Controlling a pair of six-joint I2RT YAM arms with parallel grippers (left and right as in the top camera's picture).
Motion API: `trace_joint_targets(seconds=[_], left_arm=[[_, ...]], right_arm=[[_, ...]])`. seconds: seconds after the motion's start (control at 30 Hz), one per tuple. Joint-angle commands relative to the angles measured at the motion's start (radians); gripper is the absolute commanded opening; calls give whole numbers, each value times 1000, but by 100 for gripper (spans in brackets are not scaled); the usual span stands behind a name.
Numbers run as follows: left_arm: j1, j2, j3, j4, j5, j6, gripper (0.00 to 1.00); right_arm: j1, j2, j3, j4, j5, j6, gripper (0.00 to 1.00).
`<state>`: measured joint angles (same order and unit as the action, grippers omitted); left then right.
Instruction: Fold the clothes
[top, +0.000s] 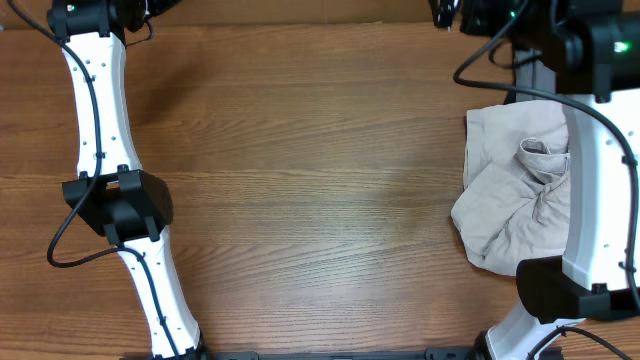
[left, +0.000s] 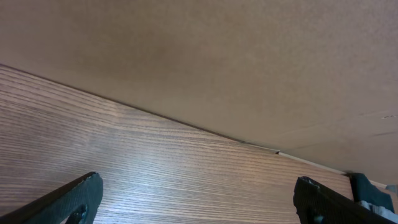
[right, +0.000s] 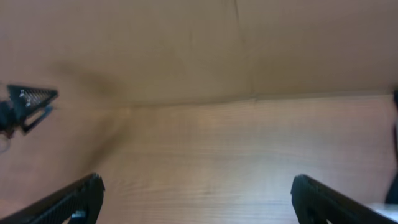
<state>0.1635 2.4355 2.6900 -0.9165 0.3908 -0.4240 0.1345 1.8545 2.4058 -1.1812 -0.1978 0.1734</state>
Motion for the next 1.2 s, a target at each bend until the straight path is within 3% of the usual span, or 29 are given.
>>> trace_joint_targets(seconds=[0.0, 0.13, 0.37, 0.73, 1.03, 1.1, 1.17], left_arm=[[-6, -10, 21, 0, -9, -10, 100], [-7, -10, 21, 0, -9, -10, 100], [-7, -10, 21, 0, -9, -10, 100], [-6, -10, 21, 0, -9, -10, 100], [-7, -10, 21, 0, -9, -10, 100], [-7, -10, 21, 0, -9, -10, 100], [-6, -10, 21, 0, -9, -10, 100]], right_arm=[[53, -69, -140, 129, 58, -29, 100], [92, -198, -428, 394, 70, -29, 100], [90, -478, -925, 705, 127, -29, 100], [-11, -1051, -1785, 1238, 133, -28, 100], [-41, -1496, -2327, 1432, 153, -21, 100], [-41, -1576, -2403, 1432, 163, -21, 100], [-41, -1627, -2398, 1325, 183, -23, 100]])
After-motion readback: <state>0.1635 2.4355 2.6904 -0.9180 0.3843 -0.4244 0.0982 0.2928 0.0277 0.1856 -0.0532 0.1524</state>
